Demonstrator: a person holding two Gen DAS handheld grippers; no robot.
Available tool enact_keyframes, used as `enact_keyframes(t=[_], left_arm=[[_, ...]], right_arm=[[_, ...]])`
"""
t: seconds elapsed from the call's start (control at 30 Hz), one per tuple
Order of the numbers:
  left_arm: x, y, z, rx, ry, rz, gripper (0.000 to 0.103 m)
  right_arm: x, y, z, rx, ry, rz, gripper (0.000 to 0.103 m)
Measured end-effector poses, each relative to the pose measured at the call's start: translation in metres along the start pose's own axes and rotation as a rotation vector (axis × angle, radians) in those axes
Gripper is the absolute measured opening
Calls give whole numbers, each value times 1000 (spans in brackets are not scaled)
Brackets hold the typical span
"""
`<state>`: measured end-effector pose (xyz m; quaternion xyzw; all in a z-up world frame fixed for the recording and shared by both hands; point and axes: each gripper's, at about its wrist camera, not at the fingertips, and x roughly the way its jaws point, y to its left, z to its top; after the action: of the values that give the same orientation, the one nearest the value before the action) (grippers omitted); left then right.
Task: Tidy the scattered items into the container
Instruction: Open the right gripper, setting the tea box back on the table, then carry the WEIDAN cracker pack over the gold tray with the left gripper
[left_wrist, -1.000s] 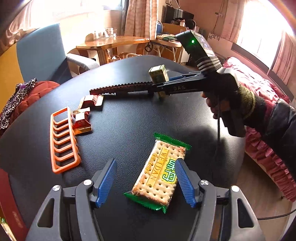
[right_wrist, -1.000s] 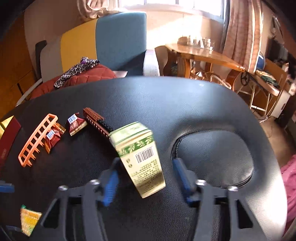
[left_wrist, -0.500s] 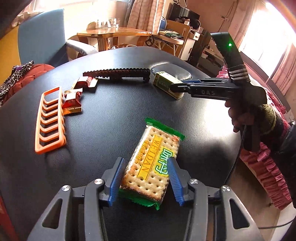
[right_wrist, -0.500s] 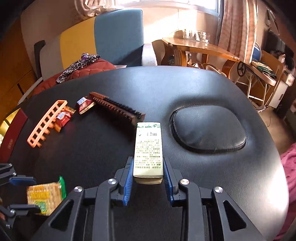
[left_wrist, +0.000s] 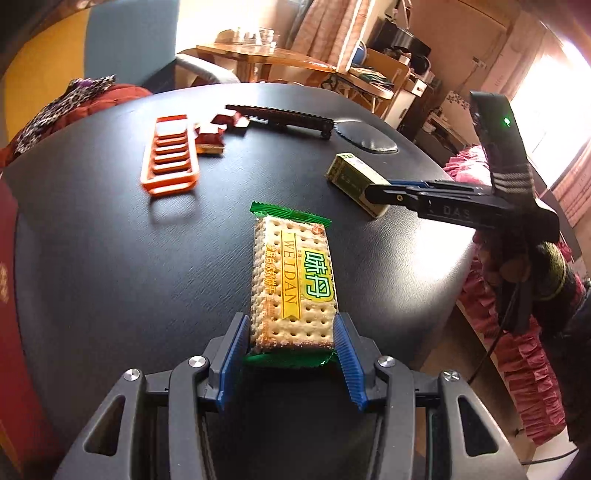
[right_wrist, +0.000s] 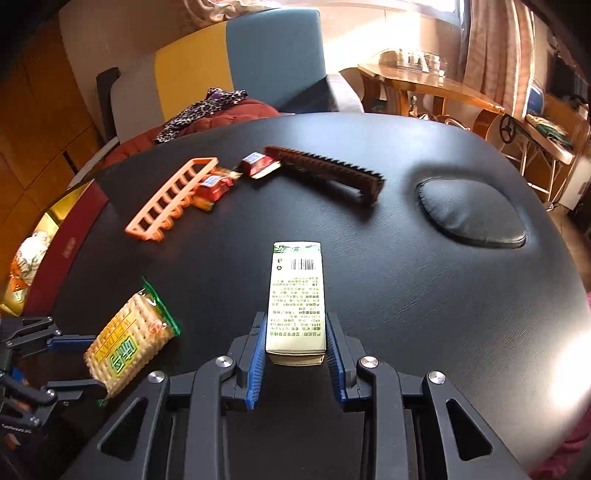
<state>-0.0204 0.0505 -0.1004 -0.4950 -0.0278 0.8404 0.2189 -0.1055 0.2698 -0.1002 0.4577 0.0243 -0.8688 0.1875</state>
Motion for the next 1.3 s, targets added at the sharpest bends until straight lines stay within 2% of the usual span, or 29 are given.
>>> enact_keyframes(t=[0.23, 0.43, 0.6, 0.77, 0.93, 1.0, 1.03, 1.1, 1.2, 1.3], left_arm=[[-24, 21, -30, -73, -21, 29, 48], [-40, 38, -47, -123, -44, 59, 49], [-49, 43, -54, -125, -60, 83, 49], [-56, 40, -58, -101, -72, 101, 59], [-68, 37, -61, -88, -103, 110, 64], [-73, 41, -60, -105, -116, 101, 65], [-74, 42, -60, -116, -120, 93, 65], [-76, 45, -57, -133, -123, 77, 65], [-72, 42, -50, -114, -108, 98, 65], [-64, 34, -40, -77, -94, 100, 65]], right_arm=[[-6, 45, -23, 11, 16, 18, 34], [-4, 86, -37, -29, 49, -46, 37], [-1, 113, -44, -59, 53, -107, 37], [-2, 124, -49, -38, 42, -149, 38], [-11, 124, -57, 6, -16, -171, 57], [-18, 119, -61, 52, -45, -166, 77], [-22, 116, -64, 74, -64, -168, 81], [-30, 109, -70, 114, -103, -180, 85], [-36, 95, -75, 169, -120, -191, 92], [-33, 87, -74, 192, -109, -184, 92]])
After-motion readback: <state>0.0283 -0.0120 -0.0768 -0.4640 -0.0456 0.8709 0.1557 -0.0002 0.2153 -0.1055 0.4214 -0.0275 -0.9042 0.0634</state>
